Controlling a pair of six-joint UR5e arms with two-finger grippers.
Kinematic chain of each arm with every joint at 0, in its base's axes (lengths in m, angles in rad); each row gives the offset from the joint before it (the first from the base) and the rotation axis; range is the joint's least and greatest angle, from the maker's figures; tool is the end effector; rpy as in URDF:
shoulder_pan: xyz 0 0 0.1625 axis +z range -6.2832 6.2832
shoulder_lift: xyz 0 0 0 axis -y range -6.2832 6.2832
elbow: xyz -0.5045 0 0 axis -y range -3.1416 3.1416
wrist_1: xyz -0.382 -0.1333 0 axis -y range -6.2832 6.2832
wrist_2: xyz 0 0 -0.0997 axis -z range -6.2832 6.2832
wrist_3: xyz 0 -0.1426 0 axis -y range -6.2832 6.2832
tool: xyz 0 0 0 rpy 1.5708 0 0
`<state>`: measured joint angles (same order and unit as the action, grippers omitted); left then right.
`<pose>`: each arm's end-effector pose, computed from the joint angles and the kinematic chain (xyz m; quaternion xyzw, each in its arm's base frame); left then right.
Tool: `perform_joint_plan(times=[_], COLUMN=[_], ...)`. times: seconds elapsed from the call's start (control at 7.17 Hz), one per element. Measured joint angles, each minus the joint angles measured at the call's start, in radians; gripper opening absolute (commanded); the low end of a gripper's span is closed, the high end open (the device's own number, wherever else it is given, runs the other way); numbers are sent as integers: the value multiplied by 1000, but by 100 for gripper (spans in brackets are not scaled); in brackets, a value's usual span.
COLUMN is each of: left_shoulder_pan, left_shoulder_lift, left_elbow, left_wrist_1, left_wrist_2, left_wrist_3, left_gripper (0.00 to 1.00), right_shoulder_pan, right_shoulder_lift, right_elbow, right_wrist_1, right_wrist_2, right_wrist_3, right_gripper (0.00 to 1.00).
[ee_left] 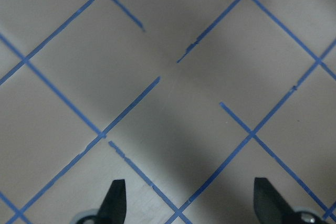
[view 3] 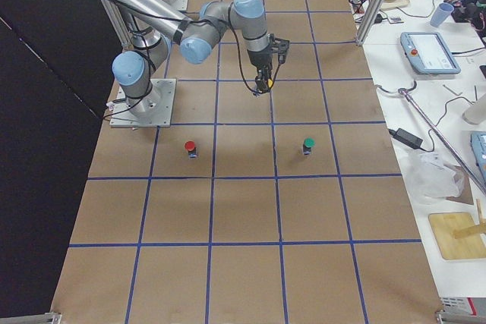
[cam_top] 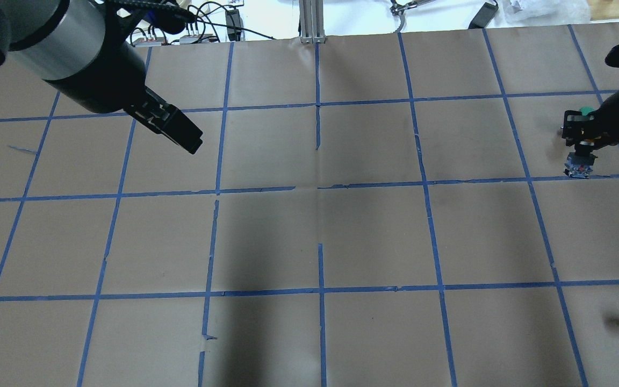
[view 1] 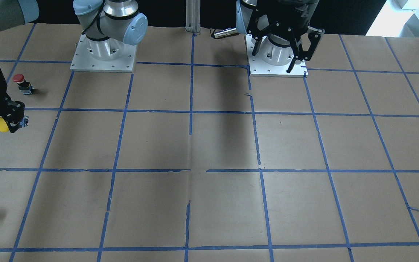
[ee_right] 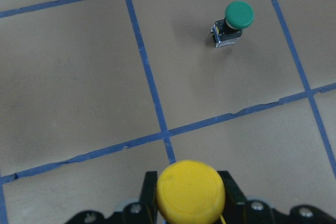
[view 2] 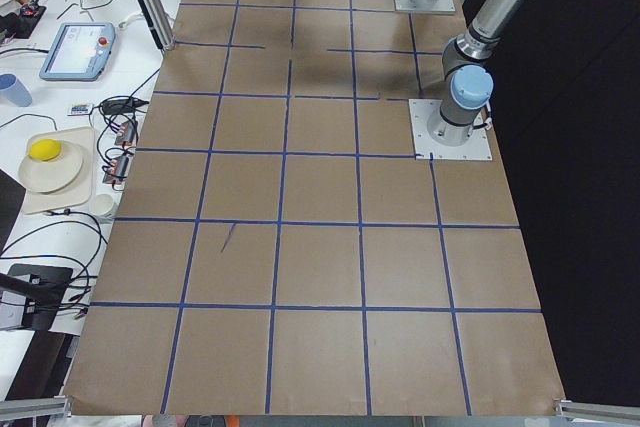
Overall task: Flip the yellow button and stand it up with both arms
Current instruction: 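Carry the yellow button with the right gripper beside the green button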
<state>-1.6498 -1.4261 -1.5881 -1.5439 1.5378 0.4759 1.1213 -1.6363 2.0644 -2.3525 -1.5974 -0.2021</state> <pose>-0.1712 -0.4144 0.5848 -0.2743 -0.9584 0.0788 0.0009 -0.0821 -0.4682 0.4081 -0.1238 -0.9765 0.1624 0.0687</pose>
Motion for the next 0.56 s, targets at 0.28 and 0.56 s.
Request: perform_joint_plan(times=[0.28,0.56], left_shoulder_pan=[21,26], left_shoulder_lift=[-22,-42], left_elbow=[-9,-42], left_wrist_1=[9,49], left_wrist_2=[74,69], left_wrist_3=[-142,-310], left_gripper=[99,100], right_shoulder_pan=[-53,-107], right_shoulder_lift=[20,107], right_elbow=[68,81], right_wrist_1=[-158,-285], right_wrist_2=[-13,-19], right_wrist_3=[-38,-49], right_gripper=[3,4])
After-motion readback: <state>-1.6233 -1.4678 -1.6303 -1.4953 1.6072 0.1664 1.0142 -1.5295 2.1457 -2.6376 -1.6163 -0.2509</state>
